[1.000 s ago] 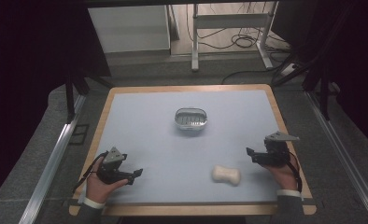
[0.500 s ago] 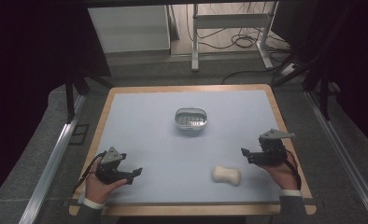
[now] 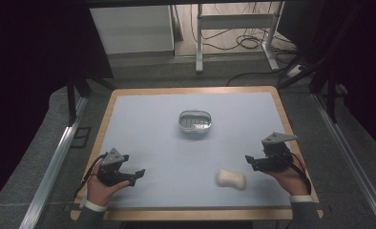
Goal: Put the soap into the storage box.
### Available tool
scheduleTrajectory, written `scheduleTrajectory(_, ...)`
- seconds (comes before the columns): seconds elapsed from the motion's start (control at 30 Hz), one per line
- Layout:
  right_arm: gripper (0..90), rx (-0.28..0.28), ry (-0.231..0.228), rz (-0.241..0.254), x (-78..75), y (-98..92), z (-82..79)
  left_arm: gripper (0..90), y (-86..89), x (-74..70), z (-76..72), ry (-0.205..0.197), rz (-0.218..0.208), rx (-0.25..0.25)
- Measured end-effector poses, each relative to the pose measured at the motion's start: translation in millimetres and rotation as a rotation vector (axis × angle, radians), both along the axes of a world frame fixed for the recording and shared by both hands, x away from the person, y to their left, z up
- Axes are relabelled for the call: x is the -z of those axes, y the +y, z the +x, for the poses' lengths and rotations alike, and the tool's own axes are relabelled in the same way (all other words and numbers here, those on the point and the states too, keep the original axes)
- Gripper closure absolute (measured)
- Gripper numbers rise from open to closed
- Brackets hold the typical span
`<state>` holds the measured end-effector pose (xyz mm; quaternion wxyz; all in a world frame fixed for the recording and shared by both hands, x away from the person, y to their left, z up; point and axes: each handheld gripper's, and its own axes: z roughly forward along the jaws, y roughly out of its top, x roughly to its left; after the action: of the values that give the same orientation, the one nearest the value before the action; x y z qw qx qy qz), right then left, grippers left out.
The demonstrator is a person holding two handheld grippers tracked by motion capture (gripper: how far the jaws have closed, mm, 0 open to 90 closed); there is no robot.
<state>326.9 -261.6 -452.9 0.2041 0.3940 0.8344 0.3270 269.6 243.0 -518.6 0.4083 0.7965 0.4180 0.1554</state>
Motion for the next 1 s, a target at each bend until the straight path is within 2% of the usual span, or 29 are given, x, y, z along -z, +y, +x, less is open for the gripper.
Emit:
scheduleTrajectory(0.4, 19.2, -0.030, 0.026, -0.034, 1.2, 5.3, -0.2, 11.1, 0.9, -0.1, 0.2, 0.002, -0.002, -0.003)
scheduleTrajectory(0.63, 21.0, -0.088, 0.055, -0.099, 1.0, 19.2, -1.7, 11.2, 0.9, 0.0, 0.1, 0.003, -0.001, -0.001)
scheduleTrajectory(1.0, 23.1, -0.159, 0.107, -0.141, 7.9, 38.2, -3.6, 11.1, -0.9, 1.4, 0.6, 0.010, 0.004, 0.003)
